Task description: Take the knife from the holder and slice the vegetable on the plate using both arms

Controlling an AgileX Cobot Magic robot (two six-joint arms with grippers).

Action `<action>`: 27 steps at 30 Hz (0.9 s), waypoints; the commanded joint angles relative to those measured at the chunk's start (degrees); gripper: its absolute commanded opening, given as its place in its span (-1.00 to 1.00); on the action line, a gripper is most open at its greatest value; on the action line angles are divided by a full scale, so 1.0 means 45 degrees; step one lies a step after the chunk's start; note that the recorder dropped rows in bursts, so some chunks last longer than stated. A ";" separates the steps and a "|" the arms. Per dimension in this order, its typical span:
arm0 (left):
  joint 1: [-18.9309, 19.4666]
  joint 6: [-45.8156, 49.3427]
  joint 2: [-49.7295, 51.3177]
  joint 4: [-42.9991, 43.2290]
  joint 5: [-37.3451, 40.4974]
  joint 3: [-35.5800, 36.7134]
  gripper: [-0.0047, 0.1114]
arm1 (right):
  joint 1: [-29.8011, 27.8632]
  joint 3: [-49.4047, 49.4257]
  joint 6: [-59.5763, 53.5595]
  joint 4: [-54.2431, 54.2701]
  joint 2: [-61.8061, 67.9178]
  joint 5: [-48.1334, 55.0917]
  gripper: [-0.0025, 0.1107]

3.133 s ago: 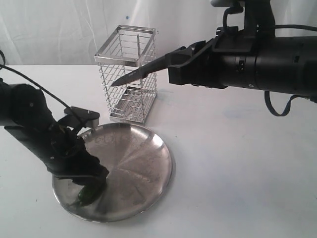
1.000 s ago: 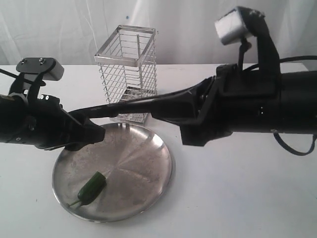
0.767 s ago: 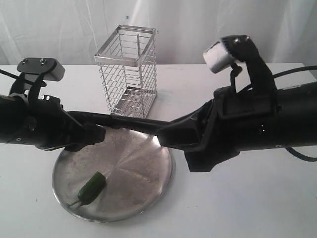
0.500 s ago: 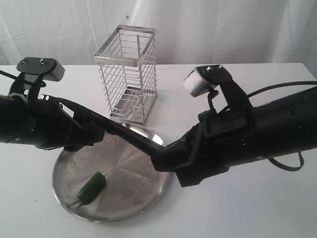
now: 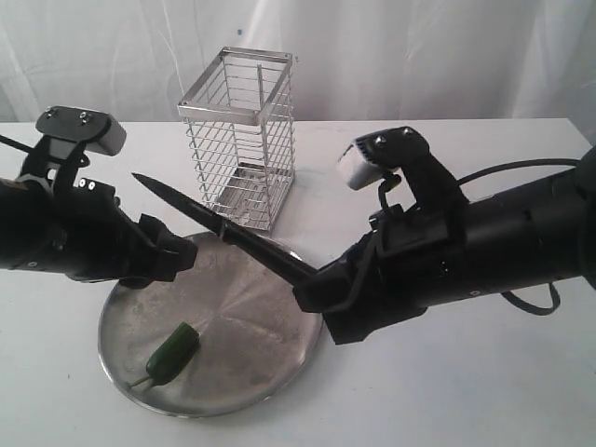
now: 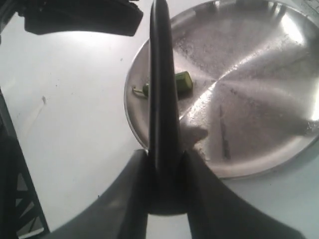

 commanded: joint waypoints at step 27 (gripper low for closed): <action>0.0011 -0.0856 -0.1111 0.0725 0.0657 0.0346 0.08 | 0.3589 0.1364 0.5266 -0.5811 0.0160 -0.3551 -0.96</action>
